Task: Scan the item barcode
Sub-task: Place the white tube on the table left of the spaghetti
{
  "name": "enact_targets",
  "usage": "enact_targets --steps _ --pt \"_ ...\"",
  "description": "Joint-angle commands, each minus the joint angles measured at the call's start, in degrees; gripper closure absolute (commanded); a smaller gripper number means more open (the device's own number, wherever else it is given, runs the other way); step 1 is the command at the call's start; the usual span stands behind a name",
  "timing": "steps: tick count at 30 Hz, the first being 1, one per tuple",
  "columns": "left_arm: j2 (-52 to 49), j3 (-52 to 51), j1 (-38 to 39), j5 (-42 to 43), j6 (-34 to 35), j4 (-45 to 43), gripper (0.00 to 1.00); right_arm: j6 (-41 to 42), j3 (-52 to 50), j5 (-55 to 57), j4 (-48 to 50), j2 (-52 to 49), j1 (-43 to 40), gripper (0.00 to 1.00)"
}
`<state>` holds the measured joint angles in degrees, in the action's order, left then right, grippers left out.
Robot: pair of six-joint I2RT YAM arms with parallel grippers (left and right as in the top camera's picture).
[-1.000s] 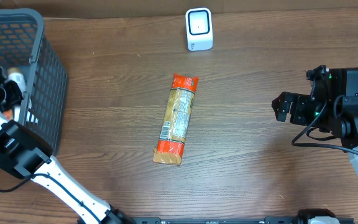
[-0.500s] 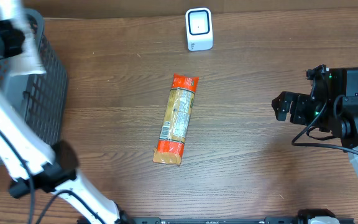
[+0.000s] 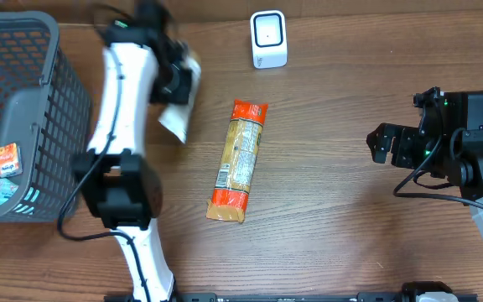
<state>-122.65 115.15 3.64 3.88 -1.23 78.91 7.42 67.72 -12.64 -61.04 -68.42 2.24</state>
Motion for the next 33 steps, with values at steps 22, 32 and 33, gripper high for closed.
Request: enact_targets --steps 22,32,33 --pt "6.3 34.2 -4.9 -6.0 1.2 9.0 0.00 -0.2 0.9 0.1 0.7 0.2 0.0 0.00" --pt "6.6 47.8 -32.2 -9.4 3.7 11.9 0.16 -0.2 0.9 0.1 0.7 0.2 0.0 0.00" --pt "6.2 46.8 -34.1 -9.1 3.1 11.9 0.22 -0.2 0.9 0.1 0.7 0.2 0.0 0.00"
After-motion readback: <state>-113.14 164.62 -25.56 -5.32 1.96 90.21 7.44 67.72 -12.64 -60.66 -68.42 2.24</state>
